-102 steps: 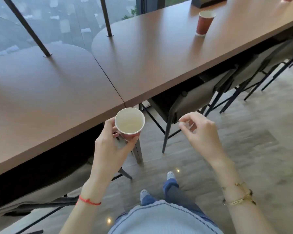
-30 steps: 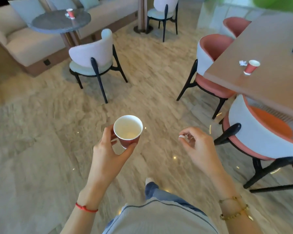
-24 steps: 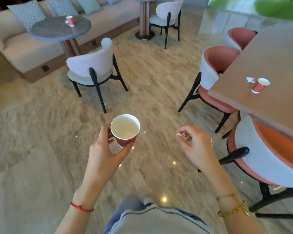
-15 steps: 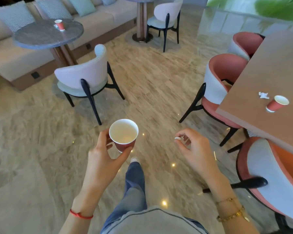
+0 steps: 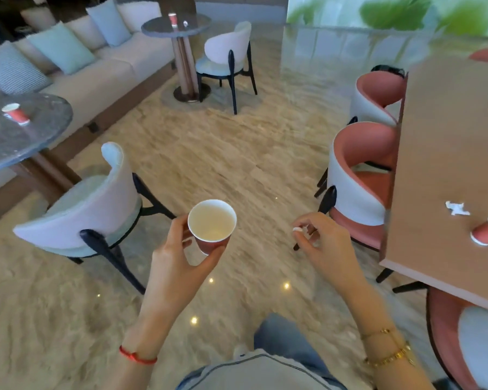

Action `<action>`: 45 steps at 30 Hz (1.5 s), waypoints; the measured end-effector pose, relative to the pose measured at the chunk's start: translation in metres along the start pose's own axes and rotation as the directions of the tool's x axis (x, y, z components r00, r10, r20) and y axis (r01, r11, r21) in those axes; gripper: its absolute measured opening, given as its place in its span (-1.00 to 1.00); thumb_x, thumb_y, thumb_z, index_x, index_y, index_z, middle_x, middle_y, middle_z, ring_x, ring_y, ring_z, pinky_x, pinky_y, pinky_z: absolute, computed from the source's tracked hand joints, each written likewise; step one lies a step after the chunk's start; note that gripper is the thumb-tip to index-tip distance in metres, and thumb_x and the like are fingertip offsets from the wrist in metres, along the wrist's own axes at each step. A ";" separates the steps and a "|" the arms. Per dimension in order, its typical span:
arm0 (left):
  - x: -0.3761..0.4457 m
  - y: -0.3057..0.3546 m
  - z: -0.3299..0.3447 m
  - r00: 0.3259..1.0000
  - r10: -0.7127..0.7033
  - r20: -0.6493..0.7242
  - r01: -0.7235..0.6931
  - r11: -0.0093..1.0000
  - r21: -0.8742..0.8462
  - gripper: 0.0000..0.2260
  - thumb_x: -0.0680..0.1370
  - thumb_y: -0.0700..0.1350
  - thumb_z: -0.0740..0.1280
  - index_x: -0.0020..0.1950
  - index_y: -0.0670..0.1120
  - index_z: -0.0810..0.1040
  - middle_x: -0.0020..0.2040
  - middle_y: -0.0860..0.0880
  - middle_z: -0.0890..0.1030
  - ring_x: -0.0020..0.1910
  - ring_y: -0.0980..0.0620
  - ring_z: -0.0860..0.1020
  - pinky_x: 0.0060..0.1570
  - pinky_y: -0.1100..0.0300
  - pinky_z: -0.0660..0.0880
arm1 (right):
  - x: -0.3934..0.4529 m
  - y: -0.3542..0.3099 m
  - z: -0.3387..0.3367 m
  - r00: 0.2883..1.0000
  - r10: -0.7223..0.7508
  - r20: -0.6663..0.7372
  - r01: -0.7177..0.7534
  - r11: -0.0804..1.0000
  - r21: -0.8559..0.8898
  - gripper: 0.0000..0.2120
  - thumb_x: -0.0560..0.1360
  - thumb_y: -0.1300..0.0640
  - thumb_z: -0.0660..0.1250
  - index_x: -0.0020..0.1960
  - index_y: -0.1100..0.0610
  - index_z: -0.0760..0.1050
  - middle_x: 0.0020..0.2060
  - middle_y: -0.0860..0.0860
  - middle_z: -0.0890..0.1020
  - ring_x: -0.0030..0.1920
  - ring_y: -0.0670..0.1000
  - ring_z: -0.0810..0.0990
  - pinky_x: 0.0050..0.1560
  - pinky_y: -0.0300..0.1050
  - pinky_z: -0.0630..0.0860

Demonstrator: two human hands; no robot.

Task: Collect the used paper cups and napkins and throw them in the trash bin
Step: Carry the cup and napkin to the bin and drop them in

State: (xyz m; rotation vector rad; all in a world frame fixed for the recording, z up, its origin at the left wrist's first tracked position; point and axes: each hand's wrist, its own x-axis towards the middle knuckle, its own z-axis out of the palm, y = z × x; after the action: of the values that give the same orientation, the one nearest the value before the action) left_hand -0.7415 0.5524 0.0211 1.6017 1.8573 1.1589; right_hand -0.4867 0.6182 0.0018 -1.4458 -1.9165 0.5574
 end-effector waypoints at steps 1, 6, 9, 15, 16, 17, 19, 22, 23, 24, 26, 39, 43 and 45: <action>0.024 -0.002 0.006 1.000 0.006 0.019 -0.006 1.000 0.000 -0.36 0.24 0.35 0.37 0.25 0.15 0.38 0.06 0.28 0.56 0.06 0.35 0.54 -0.05 0.61 0.37 | 0.017 0.006 0.002 1.000 0.026 -0.004 -0.026 1.000 -0.012 -0.94 0.49 0.19 0.39 -0.05 0.08 0.57 -0.12 -0.07 0.60 -0.15 -0.16 0.50 -0.13 -0.42 0.37; 0.138 -0.015 0.048 0.994 0.035 0.102 -0.035 0.999 0.003 -0.37 0.26 0.30 0.42 0.25 0.10 0.40 0.04 0.26 0.57 0.03 0.34 0.57 -0.07 0.58 0.40 | 0.107 0.046 0.014 0.991 0.132 -0.036 -0.133 0.990 -0.050 -0.91 0.48 0.16 0.40 -0.04 0.01 0.56 -0.17 -0.14 0.57 -0.15 -0.17 0.50 -0.17 -0.42 0.39; 0.208 -0.023 0.080 0.992 0.041 0.118 -0.042 0.999 0.007 -0.40 0.29 0.15 0.51 0.26 0.07 0.41 0.04 0.24 0.58 0.01 0.25 0.59 -0.09 0.55 0.43 | 0.169 0.073 0.019 0.987 0.154 -0.054 -0.157 0.987 -0.042 -0.89 0.47 0.17 0.41 -0.04 0.01 0.56 -0.18 -0.20 0.54 -0.12 -0.20 0.50 -0.16 -0.45 0.39; 0.361 -0.005 0.146 0.992 0.066 0.105 -0.062 0.997 -0.041 -0.42 0.28 0.08 0.54 0.24 0.11 0.41 0.02 0.28 0.56 -0.01 0.34 0.56 -0.11 0.62 0.36 | 0.312 0.129 0.006 0.983 0.163 -0.085 -0.166 0.986 -0.025 -0.90 0.47 0.17 0.42 -0.04 0.02 0.56 -0.14 -0.13 0.58 -0.15 -0.20 0.52 -0.14 -0.46 0.38; 0.387 -0.001 0.156 0.992 0.066 0.104 -0.061 0.997 -0.050 -0.42 0.28 0.08 0.54 0.24 0.10 0.42 0.02 0.28 0.57 -0.01 0.34 0.56 -0.12 0.62 0.36 | 0.336 0.138 0.003 0.982 0.164 -0.090 -0.167 0.985 -0.030 -0.91 0.48 0.17 0.41 -0.04 0.03 0.56 -0.13 -0.12 0.58 -0.14 -0.20 0.52 -0.14 -0.45 0.38; 0.412 0.003 0.166 0.993 0.067 0.102 -0.062 0.996 -0.058 -0.42 0.28 0.09 0.54 0.24 0.10 0.42 0.02 0.27 0.58 -0.01 0.34 0.56 -0.13 0.61 0.36 | 0.361 0.146 0.000 0.982 0.164 -0.095 -0.168 0.985 -0.035 -0.91 0.48 0.16 0.41 -0.03 0.02 0.56 -0.13 -0.13 0.58 -0.13 -0.18 0.52 -0.14 -0.44 0.39; 0.458 0.010 0.184 0.992 0.077 0.100 -0.071 0.995 -0.068 -0.42 0.29 0.09 0.55 0.24 0.10 0.41 0.03 0.27 0.57 0.00 0.34 0.55 -0.12 0.62 0.36 | 0.406 0.162 -0.006 0.982 0.159 -0.101 -0.164 0.985 -0.050 -0.91 0.48 0.15 0.40 -0.03 0.01 0.55 -0.15 -0.19 0.54 -0.12 -0.19 0.51 -0.13 -0.43 0.37; 0.516 0.017 0.212 0.990 0.082 0.118 -0.071 0.993 -0.095 -0.42 0.27 0.19 0.50 0.22 0.19 0.37 0.03 0.33 0.53 0.02 0.37 0.53 -0.11 0.60 0.39 | 0.467 0.186 -0.012 0.983 0.155 -0.098 -0.161 0.985 -0.063 -0.91 0.49 0.13 0.39 -0.03 -0.01 0.53 -0.16 -0.23 0.52 -0.12 -0.18 0.50 -0.11 -0.34 0.41; 0.534 0.018 0.221 0.989 0.079 0.123 -0.067 0.992 -0.104 -0.41 0.25 0.26 0.46 0.21 0.22 0.36 0.03 0.35 0.53 0.02 0.38 0.53 -0.11 0.57 0.41 | 0.485 0.194 -0.013 0.983 0.158 -0.095 -0.164 0.985 -0.057 -0.90 0.49 0.13 0.39 -0.02 -0.01 0.54 -0.15 -0.23 0.52 -0.12 -0.17 0.51 -0.11 -0.31 0.43; 0.552 0.019 0.230 0.989 0.076 0.125 -0.062 0.992 -0.110 -0.40 0.23 0.30 0.43 0.21 0.25 0.35 0.02 0.36 0.53 0.01 0.38 0.54 -0.11 0.54 0.43 | 0.503 0.202 -0.014 0.983 0.160 -0.094 -0.166 0.985 -0.054 -0.90 0.49 0.13 0.40 -0.01 -0.01 0.54 -0.14 -0.22 0.53 -0.11 -0.16 0.51 -0.11 -0.30 0.44; 0.589 0.018 0.250 0.988 0.074 0.135 -0.057 0.990 -0.125 -0.40 0.21 0.32 0.41 0.21 0.26 0.35 0.02 0.36 0.53 0.00 0.39 0.55 -0.11 0.55 0.43 | 0.538 0.219 -0.013 0.981 0.169 -0.096 -0.175 0.983 -0.062 -0.89 0.49 0.13 0.40 -0.01 -0.02 0.54 -0.15 -0.22 0.53 -0.11 -0.18 0.51 -0.12 -0.35 0.42; 0.895 0.023 0.398 0.946 0.195 0.260 -0.164 0.977 -0.135 -0.44 0.32 0.11 0.52 0.22 0.19 0.33 0.04 0.36 0.48 0.05 0.49 0.47 -0.08 0.62 0.38 | 0.806 0.341 -0.016 0.948 0.259 -0.185 -0.278 0.957 -0.083 -0.89 0.48 0.13 0.40 0.00 0.01 0.55 -0.14 -0.16 0.55 -0.11 -0.19 0.51 -0.09 -0.36 0.41; 0.996 0.045 0.441 0.923 0.253 0.289 -0.214 0.964 -0.161 -0.44 0.32 0.15 0.50 0.24 0.20 0.34 0.08 0.36 0.50 0.06 0.42 0.50 -0.06 0.59 0.39 | 0.901 0.374 -0.029 0.940 0.269 -0.210 -0.292 0.952 -0.088 -0.90 0.49 0.10 0.39 0.00 0.00 0.54 -0.13 -0.16 0.55 -0.09 -0.20 0.50 -0.09 -0.43 0.38; 1.040 0.054 0.465 0.909 0.272 0.316 -0.222 0.957 -0.185 -0.43 0.31 0.17 0.51 0.24 0.21 0.34 0.09 0.36 0.50 0.07 0.40 0.50 -0.05 0.57 0.40 | 0.939 0.390 -0.036 0.926 0.282 -0.250 -0.311 0.947 -0.084 -0.91 0.48 0.11 0.40 -0.02 0.00 0.54 -0.16 -0.20 0.54 -0.12 -0.21 0.50 -0.12 -0.46 0.36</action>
State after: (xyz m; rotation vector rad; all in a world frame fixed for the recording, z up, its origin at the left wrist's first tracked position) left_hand -0.6064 1.6843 0.0090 1.8560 1.3514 1.0109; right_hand -0.3558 1.6276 -0.0031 -1.8130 -1.5795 0.3872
